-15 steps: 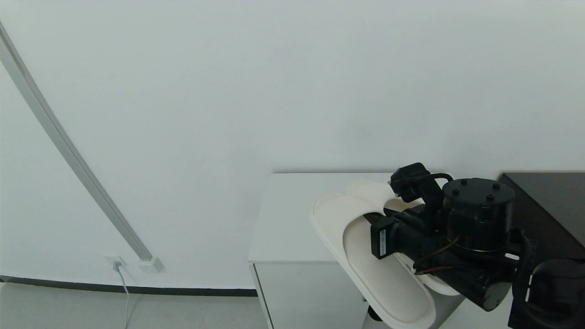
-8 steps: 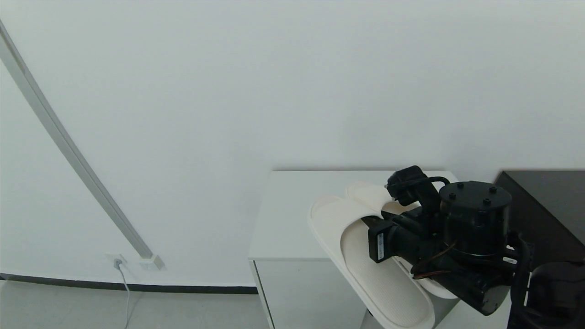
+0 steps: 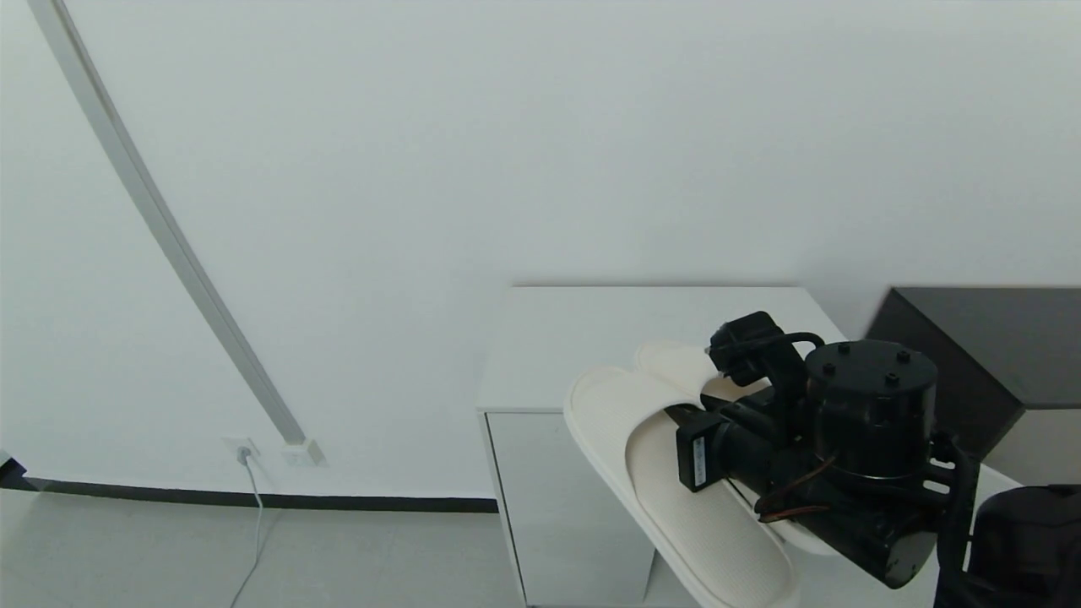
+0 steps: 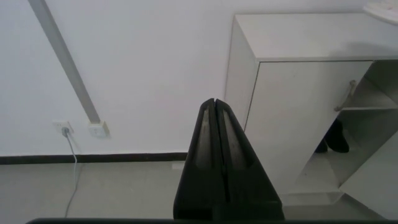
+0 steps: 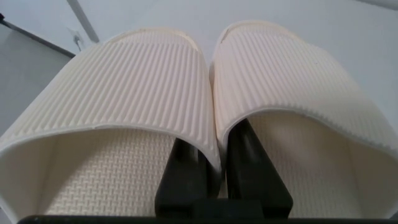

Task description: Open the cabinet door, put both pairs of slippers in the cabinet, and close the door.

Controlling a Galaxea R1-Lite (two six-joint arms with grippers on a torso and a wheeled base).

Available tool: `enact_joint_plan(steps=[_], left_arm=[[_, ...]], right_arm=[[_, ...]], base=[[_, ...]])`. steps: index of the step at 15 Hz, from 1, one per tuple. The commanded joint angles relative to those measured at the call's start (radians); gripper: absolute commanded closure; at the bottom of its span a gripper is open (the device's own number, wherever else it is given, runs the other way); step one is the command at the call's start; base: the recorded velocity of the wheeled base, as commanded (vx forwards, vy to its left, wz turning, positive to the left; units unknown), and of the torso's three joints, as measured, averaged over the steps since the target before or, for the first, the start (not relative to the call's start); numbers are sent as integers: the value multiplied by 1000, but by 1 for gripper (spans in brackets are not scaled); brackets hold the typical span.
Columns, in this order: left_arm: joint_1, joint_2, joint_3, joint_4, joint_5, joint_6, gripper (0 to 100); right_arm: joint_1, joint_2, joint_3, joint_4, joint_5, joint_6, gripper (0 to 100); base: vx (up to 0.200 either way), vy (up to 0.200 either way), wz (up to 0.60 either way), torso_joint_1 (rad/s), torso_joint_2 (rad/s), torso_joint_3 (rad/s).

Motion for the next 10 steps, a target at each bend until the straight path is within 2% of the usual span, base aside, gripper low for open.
enact_joint_plan(steps=[1,10], left_arm=[[0,1,0,0,0,0,100],[0,1,0,0,0,0,100]], right_arm=[[0,10,3,-1,0,0,100],[11,26,6,-4,-2,0,100]], base=[[0,0,0,0,0,0],[0,0,0,0,0,0]])
